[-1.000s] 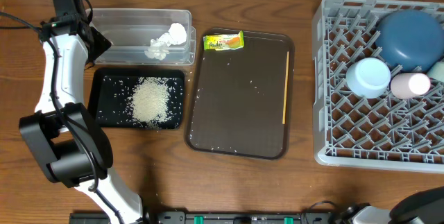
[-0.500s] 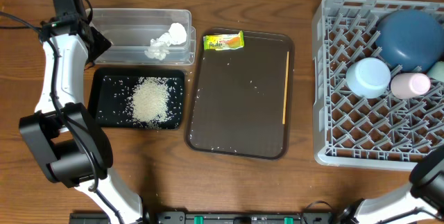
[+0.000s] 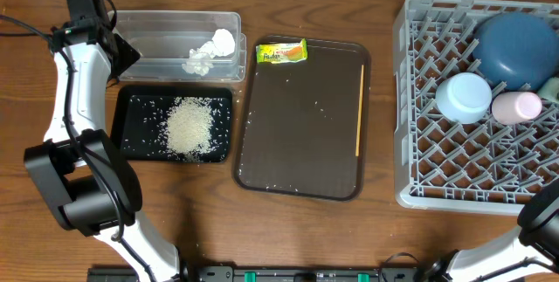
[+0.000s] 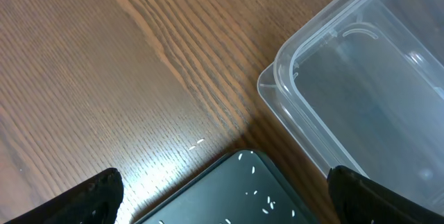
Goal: Sort waste into correct bins and load items into the dishwasher rack
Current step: 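Lower the teal bowl into the rack beside the blue plate and release, then reach the right gripper to the chopstick on the brown tray and grasp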
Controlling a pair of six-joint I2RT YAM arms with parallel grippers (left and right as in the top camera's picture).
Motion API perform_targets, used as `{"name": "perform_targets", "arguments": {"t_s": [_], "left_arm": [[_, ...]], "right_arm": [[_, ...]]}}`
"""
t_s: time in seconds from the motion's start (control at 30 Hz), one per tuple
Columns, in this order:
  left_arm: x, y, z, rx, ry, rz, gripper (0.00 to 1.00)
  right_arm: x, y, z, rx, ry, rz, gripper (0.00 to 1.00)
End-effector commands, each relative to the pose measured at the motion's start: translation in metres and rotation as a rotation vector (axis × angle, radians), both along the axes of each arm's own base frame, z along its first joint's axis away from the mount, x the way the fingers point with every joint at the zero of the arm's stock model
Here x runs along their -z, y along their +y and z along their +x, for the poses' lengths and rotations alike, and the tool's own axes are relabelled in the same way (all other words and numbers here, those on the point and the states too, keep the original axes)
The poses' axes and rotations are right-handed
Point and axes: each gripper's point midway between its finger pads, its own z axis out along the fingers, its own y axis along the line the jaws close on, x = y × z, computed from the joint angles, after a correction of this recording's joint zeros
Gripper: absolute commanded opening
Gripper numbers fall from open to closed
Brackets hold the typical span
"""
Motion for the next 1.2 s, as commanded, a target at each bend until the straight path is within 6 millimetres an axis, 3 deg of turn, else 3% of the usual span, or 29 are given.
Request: {"name": "perform_targets", "arguments": {"t_s": [0.0,0.1,0.23,0.33,0.5,0.67,0.73,1.0,1.17], "left_arm": [[0.004,0.001,-0.001,-0.012,0.009,-0.001,0.96],[0.004,0.001,-0.001,-0.012,0.008,0.0,0.96],[0.004,0.001,-0.001,-0.012,0.009,-0.001,0.96],[0.004,0.001,-0.001,-0.012,0.009,0.0,0.96],[0.004,0.001,-0.001,-0.012,0.009,-0.001,0.96],[0.004,0.001,-0.001,-0.012,0.009,-0.001,0.96],[0.004,0.001,-0.001,-0.012,0.008,0.0,0.96],[0.004,0.001,-0.001,-0.012,0.009,0.0,0.96],[0.004,0.001,-0.001,-0.012,0.009,0.0,0.96]], "right_arm": [[-0.015,0.002,-0.002,-0.012,-0.018,-0.01,0.01],[-0.034,0.003,0.006,-0.026,-0.085,-0.028,0.01],[-0.077,-0.005,0.024,-0.045,-0.232,-0.111,0.01],[-0.09,0.0,0.042,-0.14,-0.302,-0.137,0.01],[-0.074,-0.003,0.054,-0.156,-0.301,-0.133,0.01],[-0.026,-0.004,0.054,-0.15,-0.222,-0.059,0.01],[-0.016,-0.002,0.051,-0.146,-0.193,-0.036,0.01],[-0.012,0.004,0.031,-0.127,-0.135,0.017,0.01],[-0.036,0.008,0.013,-0.057,-0.164,0.051,0.01]]}}
